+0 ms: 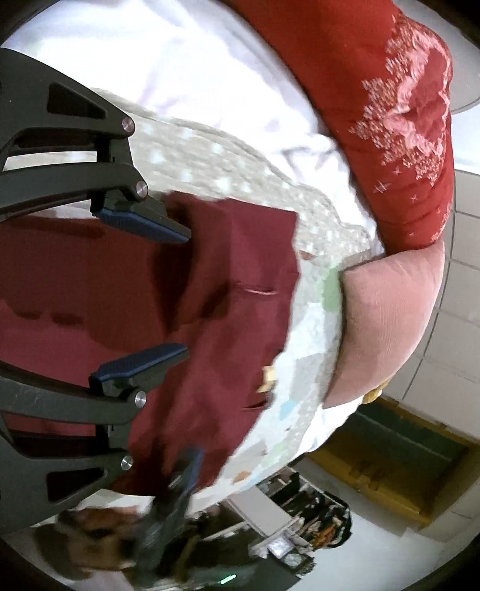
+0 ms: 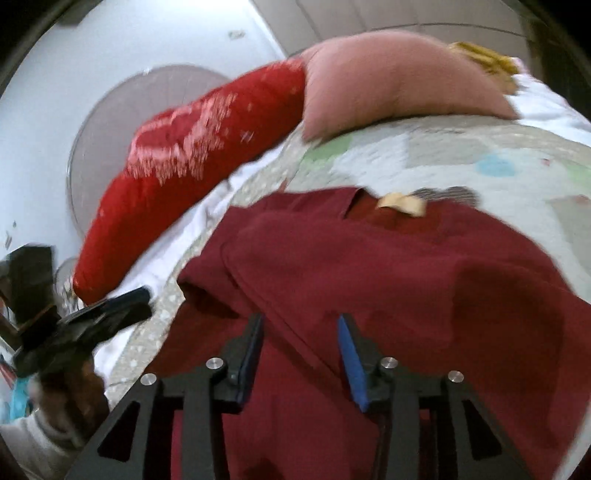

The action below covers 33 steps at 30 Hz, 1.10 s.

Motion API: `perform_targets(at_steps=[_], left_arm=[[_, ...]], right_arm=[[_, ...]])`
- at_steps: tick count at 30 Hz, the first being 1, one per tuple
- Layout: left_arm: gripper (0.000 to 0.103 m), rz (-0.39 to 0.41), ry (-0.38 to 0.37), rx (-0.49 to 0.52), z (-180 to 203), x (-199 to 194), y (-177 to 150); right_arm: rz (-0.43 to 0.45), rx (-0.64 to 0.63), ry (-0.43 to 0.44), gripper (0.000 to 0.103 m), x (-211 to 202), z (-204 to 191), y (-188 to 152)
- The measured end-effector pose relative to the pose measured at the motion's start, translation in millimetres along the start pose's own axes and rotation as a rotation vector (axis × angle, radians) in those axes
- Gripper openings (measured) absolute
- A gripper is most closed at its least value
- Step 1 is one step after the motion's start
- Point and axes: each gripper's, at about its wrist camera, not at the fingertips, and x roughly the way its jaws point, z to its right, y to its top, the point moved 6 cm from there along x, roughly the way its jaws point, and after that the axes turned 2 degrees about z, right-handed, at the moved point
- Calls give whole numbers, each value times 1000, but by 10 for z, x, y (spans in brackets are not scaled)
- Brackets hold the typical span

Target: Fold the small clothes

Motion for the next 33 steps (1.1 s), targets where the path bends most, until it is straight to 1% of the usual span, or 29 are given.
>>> perform_targets(at_steps=[2,3,6,7,9,10,11,12,13,14,16,17,20,22,24,26,27,28,29,31,33], left_arm=[[56,11,16,9,5,112,156],[56,6,19,18,13,178,219],[56,-54,14,13,32,484,365],[56,-77,10,6,36,588,384],[56,-126,25,-1,30,786,391],[52,-155,38,6,34,904,379],[40,-164,36,19,56,962,371],[36,-171,40,39,86,1006,353],[34,-174,65,70,114,1043,334],[25,-166,80,87,132,1047,335],[17,-147,84,108,188,1019,362],[15,-132,81,113,218,970,396],[14,-73,65,135,272,792,557],[14,-53,58,125,245,703,656],[14,-21,66,99,142,606,732],[14,4,96,55,-55,504,742],[14,8,108,30,-156,479,716],[14,5,113,9,-240,468,661],[14,-19,110,-3,-314,502,576],[14,-58,119,-10,-398,602,425],[14,-79,125,-21,-437,662,354]], right_arm=[[35,29,-24,41,-303,148,-62],[46,37,-33,41,-389,167,-77],[108,81,-66,43,-784,395,-176],[122,97,-79,45,-869,454,-203],[154,149,-99,45,-1051,625,-307],[159,169,-104,45,-1093,678,-344],[166,189,-118,45,-1149,750,-411],[175,193,-131,45,-1184,785,-447],[186,195,-145,45,-1231,819,-473],[206,197,-165,45,-1290,858,-502],[226,213,-180,45,-1366,922,-529],[231,225,-187,45,-1396,967,-545],[221,238,-231,45,-1420,1043,-572],[201,231,-227,45,-1378,1018,-582],[179,205,-216,46,-1322,935,-592],[172,176,-214,48,-1289,855,-608],[166,158,-207,52,-1258,803,-617],[158,146,-199,58,-1222,773,-634],[135,127,-197,61,-1157,733,-658],[107,95,-219,62,-1045,700,-696],[100,106,-226,62,-948,723,-702]])
